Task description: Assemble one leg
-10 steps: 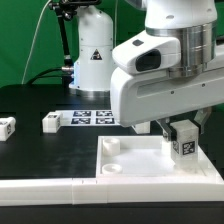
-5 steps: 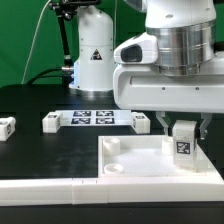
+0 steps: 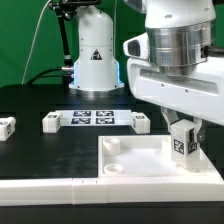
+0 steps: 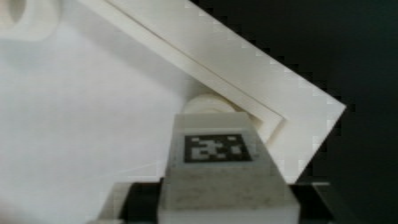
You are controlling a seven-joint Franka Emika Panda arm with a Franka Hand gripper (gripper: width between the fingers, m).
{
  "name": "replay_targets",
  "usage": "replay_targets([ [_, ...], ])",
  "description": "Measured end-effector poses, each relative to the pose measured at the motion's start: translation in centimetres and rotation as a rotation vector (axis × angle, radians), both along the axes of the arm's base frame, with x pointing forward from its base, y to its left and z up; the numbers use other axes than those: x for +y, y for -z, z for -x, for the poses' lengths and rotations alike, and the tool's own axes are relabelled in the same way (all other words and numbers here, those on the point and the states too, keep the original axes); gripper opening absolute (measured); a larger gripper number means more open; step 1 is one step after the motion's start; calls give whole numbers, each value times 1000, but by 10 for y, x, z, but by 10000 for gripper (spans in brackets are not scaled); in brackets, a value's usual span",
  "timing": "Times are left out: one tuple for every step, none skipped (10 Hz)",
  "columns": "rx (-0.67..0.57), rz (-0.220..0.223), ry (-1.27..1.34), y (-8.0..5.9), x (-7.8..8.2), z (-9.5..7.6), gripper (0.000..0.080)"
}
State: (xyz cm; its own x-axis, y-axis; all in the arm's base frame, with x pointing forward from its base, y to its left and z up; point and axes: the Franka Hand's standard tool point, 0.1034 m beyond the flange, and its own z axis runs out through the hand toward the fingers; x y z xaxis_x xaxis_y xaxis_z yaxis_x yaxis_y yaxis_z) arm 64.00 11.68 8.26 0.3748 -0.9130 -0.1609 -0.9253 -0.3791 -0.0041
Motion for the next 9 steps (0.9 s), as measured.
replay_targets([
  [13, 5, 97, 0, 1, 0, 291],
  [25, 9, 185, 0, 2, 0, 291],
  [27, 10, 202, 0, 2, 0, 312],
  [19, 6, 134, 0, 2, 0, 312],
  [9, 0, 51, -1, 3, -1, 497],
  [1, -3, 39, -1, 5, -1, 497],
  [-15, -5, -61, 0, 7, -1, 616],
  [-41, -12, -213, 0, 6, -1, 640],
  [-57, -15, -300, 1, 6, -1, 640],
])
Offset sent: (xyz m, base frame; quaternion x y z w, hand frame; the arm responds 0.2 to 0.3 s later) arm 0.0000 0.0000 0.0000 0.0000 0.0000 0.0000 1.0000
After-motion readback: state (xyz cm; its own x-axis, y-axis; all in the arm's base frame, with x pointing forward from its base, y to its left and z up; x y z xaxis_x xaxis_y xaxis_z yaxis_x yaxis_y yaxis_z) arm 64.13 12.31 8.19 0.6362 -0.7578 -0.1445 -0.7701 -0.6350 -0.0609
